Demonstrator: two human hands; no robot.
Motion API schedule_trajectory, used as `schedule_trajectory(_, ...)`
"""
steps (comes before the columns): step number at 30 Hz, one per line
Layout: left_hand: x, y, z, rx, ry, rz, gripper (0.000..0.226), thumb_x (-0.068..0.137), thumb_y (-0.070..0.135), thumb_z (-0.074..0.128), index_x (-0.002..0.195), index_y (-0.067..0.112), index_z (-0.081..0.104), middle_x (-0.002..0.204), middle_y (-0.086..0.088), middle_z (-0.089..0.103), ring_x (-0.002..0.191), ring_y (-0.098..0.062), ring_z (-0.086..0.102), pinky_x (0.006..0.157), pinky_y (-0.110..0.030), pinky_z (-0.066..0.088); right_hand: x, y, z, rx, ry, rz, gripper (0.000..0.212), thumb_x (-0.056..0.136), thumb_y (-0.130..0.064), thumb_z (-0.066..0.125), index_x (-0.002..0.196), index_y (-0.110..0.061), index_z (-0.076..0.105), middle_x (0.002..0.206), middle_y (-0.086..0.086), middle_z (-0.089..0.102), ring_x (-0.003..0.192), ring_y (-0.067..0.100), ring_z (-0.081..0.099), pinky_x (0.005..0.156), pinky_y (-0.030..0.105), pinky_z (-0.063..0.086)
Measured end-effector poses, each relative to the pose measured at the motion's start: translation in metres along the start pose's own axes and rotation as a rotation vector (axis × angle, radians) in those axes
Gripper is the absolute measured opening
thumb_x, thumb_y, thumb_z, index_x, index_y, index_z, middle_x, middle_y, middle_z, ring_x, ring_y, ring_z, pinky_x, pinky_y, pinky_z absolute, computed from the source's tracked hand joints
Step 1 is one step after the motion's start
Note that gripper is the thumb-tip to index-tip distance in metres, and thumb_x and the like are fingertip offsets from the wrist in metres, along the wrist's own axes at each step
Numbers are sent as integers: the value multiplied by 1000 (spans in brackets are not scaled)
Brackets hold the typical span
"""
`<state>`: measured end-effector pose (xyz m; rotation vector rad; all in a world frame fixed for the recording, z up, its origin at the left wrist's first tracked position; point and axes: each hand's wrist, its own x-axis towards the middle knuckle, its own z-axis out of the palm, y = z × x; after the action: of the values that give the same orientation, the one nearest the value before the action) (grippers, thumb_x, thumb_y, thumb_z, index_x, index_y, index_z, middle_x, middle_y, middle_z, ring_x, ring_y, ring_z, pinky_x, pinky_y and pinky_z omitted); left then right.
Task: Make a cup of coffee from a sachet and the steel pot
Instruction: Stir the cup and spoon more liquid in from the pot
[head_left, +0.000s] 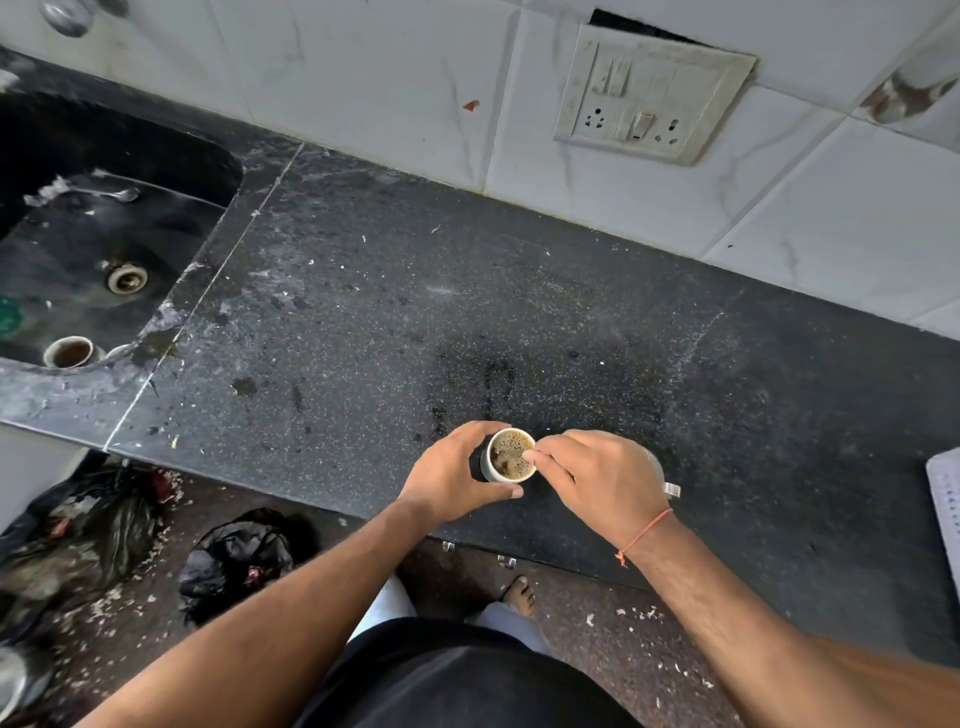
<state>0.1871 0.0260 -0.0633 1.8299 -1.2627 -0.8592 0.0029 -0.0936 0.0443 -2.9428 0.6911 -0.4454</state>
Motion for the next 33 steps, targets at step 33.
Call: schedule_trajectory(33,1,-1,0,10,-5,-26,84,68,61,98,140,40,60,130,26,65,119,5,62,102,-27,53,-7,2,-8,-19,-50,170,26,100,-39,67,78,-25,73,66,-8,69,58,19,67,46,38,50)
